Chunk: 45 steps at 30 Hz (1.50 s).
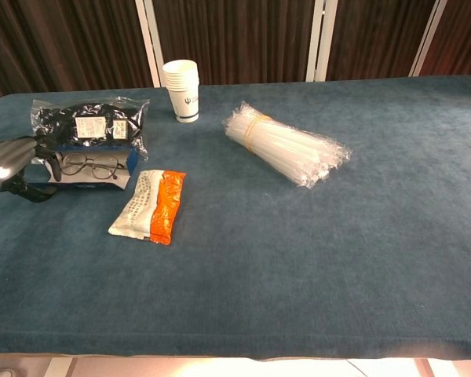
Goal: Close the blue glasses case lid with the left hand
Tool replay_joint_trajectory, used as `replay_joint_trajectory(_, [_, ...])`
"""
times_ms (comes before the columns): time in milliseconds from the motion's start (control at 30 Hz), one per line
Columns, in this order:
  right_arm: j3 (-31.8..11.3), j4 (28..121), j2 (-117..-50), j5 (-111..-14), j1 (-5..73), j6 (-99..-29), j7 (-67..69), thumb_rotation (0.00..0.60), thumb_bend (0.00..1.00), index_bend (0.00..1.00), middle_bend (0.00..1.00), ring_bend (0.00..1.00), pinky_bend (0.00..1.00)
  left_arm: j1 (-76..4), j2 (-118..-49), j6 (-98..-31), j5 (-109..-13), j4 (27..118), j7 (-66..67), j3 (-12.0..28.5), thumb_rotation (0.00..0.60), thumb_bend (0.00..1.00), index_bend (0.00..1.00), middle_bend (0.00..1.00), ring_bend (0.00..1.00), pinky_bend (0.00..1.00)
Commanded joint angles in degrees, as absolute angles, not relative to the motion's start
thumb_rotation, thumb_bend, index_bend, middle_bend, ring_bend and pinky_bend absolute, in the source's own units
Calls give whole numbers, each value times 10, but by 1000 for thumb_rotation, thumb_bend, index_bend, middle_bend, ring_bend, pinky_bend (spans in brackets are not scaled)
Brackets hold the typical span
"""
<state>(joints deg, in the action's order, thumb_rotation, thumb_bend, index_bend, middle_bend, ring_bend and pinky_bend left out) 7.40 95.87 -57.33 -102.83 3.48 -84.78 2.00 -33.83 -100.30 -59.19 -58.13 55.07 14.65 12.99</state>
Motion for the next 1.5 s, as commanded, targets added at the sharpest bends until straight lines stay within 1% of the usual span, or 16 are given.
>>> replay_joint_trajectory(33, [74, 959, -573, -1028, 35, -848, 20, 600, 271, 0, 0, 0, 0, -339, -1010, -593, -589, 543, 138, 131, 600, 384, 530, 80, 0, 131])
replay_joint_trajectory(200, [74, 958, -573, -1029, 35, -848, 21, 600, 271, 0, 0, 0, 0, -336, -1015, -598, -604, 537, 132, 128, 600, 402, 569, 87, 0, 132])
replay_joint_trajectory(400, [74, 958, -574, -1029, 35, -847, 19, 600, 271, 0, 0, 0, 0, -325, -1008, -614, -626, 547, 122, 120, 600, 452, 645, 108, 0, 131])
replay_joint_trajectory(533, [75, 959, -575, -1029, 36, -843, 13, 600, 272, 0, 0, 0, 0, -306, -985, -636, -655, 581, 86, 108, 600, 472, 675, 125, 3, 130])
replay_joint_trajectory(700, [75, 961, -577, -1028, 35, -841, 6, 600, 271, 0, 0, 0, 0, -281, -945, -646, -675, 631, 44, 96, 600, 476, 684, 133, 8, 130])
replay_joint_trajectory(867, [76, 962, -580, -1029, 36, -837, -1, 600, 272, 0, 0, 0, 0, -262, -886, -621, -666, 703, 11, 91, 600, 479, 685, 131, 8, 131])
replay_joint_trajectory(1067, [75, 964, -583, -1027, 36, -834, -7, 600, 272, 0, 0, 0, 0, -240, -840, -615, -672, 752, -22, 80, 600, 477, 686, 131, 8, 131])
replay_joint_trajectory(1167, [76, 965, -585, -1028, 37, -832, -11, 600, 271, 0, 0, 0, 0, -236, -828, -609, -676, 765, -34, 77, 600, 476, 685, 131, 8, 131])
replay_joint_trajectory(1333, [77, 966, -585, -1031, 37, -831, -13, 600, 271, 0, 0, 0, 0, -245, -825, -590, -657, 767, -35, 90, 600, 475, 685, 132, 8, 131])
replay_joint_trajectory(1500, [75, 965, -587, -1025, 39, -827, -15, 600, 271, 0, 0, 0, 0, -263, -820, -546, -611, 778, -24, 108, 600, 459, 674, 132, 9, 132])
